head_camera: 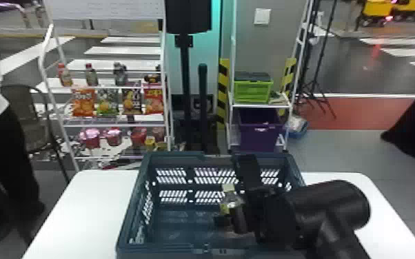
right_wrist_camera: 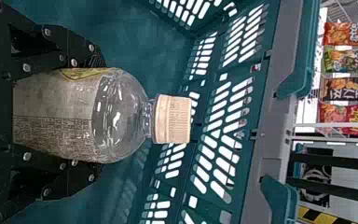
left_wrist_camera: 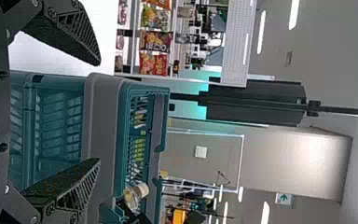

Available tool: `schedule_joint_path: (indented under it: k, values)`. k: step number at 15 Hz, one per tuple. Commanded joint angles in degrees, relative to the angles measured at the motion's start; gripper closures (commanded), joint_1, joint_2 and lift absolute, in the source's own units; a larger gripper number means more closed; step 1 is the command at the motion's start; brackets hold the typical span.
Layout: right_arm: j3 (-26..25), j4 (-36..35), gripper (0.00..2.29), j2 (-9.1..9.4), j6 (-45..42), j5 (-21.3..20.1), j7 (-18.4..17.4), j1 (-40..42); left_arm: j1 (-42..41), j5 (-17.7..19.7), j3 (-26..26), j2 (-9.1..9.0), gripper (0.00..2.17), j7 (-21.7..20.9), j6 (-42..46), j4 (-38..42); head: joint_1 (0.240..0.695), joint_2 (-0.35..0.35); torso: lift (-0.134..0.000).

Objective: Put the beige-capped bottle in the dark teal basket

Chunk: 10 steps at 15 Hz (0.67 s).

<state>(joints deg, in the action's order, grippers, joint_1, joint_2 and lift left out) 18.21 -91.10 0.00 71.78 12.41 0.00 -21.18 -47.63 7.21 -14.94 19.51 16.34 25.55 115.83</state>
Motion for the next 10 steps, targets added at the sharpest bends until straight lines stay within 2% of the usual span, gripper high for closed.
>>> schedule_joint_path:
  k: [1,2,3,4,7,10]
  values:
    - [0.1,2.2,2.26,0.05,-0.8,1.1,0.0,-0.7,-0.2,0.0,0.0,0.00,0.16,0.1,0.7,-0.2,0.499,0.000,0.000]
    - [0.4,2.9,2.19,0.05,-0.8,1.7,0.0,-1.1,-0.3,0.0,0.1,0.00,0.16,0.1,0.7,-0.2,0.499,0.000,0.000]
    - [0.7,3.3,2.03,0.05,-1.7,1.6,0.0,-1.1,-0.4,0.0,0.1,-0.09,0.16,0.1,0.9,-0.3,0.499,0.000,0.000]
    - [0.8,3.5,1.66,0.05,-3.3,1.9,0.0,-1.1,-0.4,0.0,0.1,-0.09,0.15,0.1,1.0,-0.3,0.499,0.000,0.000]
    - [1.2,3.2,0.06,0.05,-3.6,2.3,-1.2,-1.0,-0.5,0.0,0.2,-0.09,0.16,0.1,1.2,-0.3,0.499,0.000,0.000]
    - [1.3,2.9,0.02,0.05,-3.4,2.3,-1.4,-0.9,-0.5,0.0,0.3,-0.09,0.16,0.1,1.2,-0.3,0.499,0.000,0.000]
